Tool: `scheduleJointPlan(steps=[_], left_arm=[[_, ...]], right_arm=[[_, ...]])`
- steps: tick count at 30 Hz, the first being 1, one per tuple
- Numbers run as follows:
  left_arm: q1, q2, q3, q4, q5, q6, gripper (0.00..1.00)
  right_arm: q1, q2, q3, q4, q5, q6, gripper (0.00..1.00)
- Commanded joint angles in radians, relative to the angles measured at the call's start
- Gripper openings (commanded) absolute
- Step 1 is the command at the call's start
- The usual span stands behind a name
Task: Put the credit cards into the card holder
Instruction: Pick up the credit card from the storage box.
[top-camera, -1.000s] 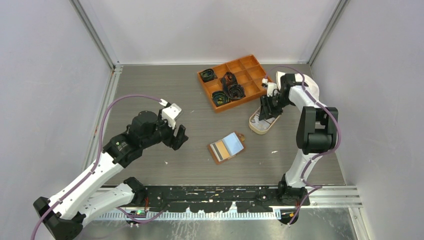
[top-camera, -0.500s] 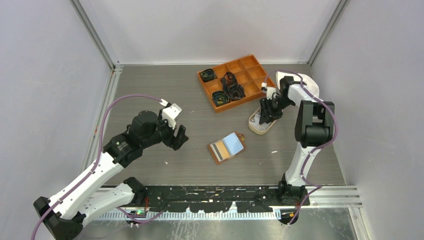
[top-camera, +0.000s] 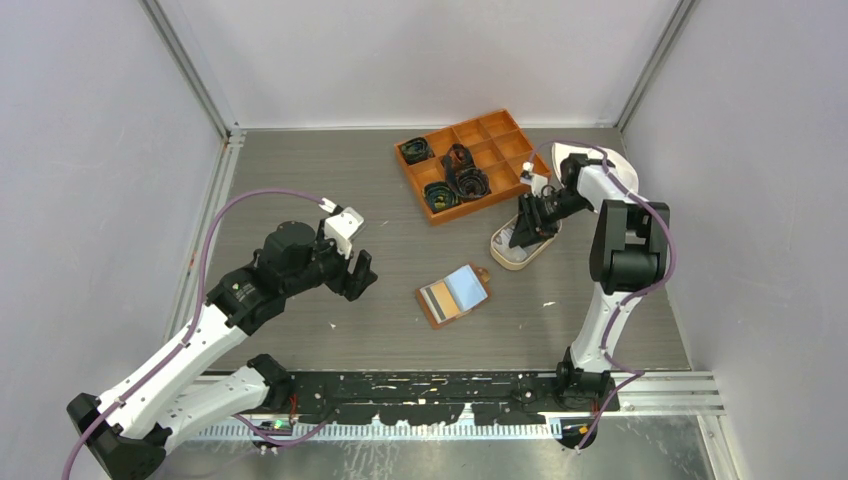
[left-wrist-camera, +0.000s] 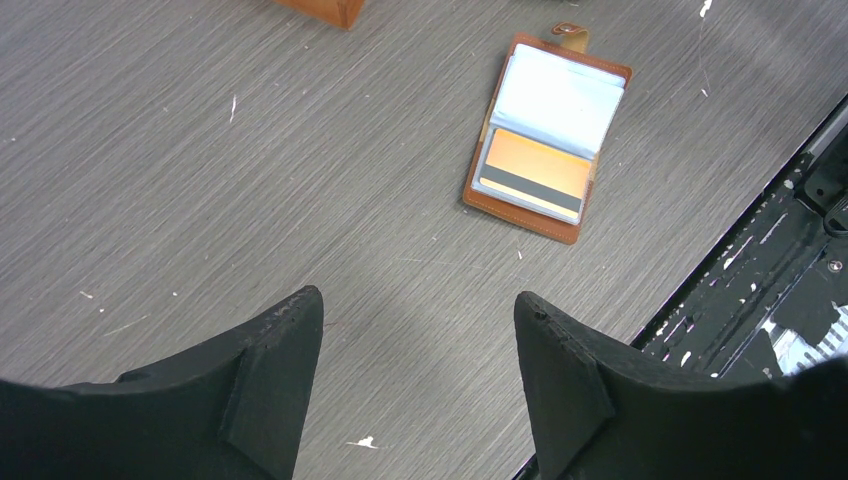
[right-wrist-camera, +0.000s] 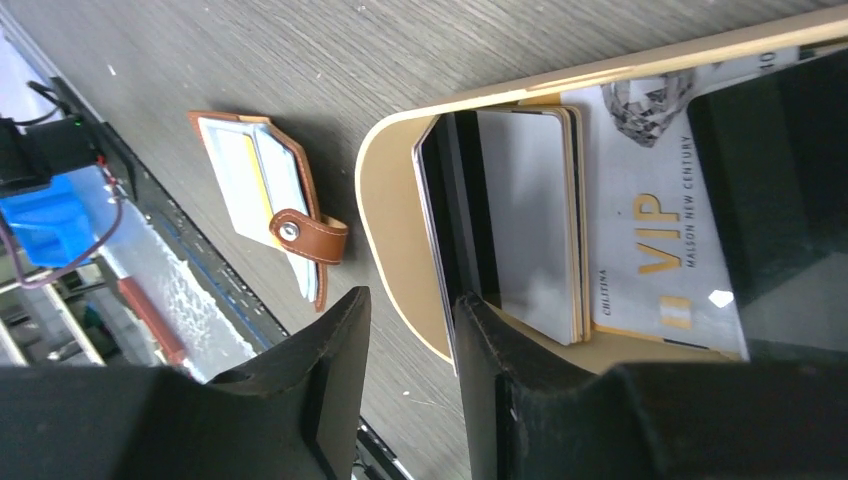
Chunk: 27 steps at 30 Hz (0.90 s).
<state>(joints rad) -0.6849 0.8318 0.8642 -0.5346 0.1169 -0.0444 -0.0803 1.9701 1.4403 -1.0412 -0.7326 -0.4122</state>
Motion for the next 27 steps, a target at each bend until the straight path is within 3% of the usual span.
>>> scheduleJointPlan(steps=[1,8,16,23,27], left_arm=[[0.005,-0.002,0.007,0.044,0.014,0.003,0.7],[0.005,-0.002,0.006,0.045,0.015,0.003,0.7],[0.005,0.002,0.006,0.045,0.015,0.003,0.7],[0.007,0.004,0.005,0.046,0.017,0.003,0.7],[0.007,0.002,0.004,0.047,0.016,0.003,0.7]], right_arm=[[-0.004,0.028,0.027,-0.027,-0.081,0.03,0.42],[0.011,0.026,-0.006,0.058,0.041,0.09,0.44],[0.043,0.064,0.002,0.08,0.063,0.108,0.42],[0.053,0.089,0.015,0.071,0.044,0.104,0.15],[0.037,0.062,-0.018,0.136,0.061,0.186,0.08]])
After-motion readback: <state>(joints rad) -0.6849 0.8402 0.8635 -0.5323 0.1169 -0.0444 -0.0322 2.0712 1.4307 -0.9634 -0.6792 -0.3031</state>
